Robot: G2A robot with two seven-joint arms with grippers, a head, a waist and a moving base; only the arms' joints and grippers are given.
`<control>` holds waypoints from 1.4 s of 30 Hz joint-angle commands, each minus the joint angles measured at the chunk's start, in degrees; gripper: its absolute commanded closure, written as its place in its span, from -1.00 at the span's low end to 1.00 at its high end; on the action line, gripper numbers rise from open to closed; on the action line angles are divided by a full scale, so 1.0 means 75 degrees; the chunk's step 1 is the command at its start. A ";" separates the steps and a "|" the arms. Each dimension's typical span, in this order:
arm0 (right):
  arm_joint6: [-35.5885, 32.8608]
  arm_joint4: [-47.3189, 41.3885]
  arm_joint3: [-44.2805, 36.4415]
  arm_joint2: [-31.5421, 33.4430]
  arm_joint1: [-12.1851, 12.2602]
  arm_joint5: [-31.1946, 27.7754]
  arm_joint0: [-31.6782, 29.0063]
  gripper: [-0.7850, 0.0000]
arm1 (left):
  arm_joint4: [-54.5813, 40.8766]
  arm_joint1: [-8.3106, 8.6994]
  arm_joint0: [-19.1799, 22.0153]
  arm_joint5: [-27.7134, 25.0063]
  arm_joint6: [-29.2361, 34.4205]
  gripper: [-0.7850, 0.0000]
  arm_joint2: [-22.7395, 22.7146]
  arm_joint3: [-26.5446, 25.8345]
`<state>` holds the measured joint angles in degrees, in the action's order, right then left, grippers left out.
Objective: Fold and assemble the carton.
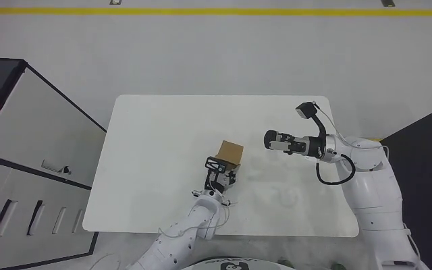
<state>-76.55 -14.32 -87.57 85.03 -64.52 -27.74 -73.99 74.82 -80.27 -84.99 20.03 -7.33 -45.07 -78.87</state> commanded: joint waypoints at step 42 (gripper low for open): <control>0.0000 0.0000 0.0000 0.0000 0.0000 0.0000 0.0000 -1.00 | -0.1502 0.1245 -0.1908 -0.7098 0.3440 1.00 -0.4511 -0.4849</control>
<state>-76.55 -14.32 -87.57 85.03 -64.52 -27.74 -73.99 63.74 -71.12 -99.34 -30.90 17.58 -78.40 -114.91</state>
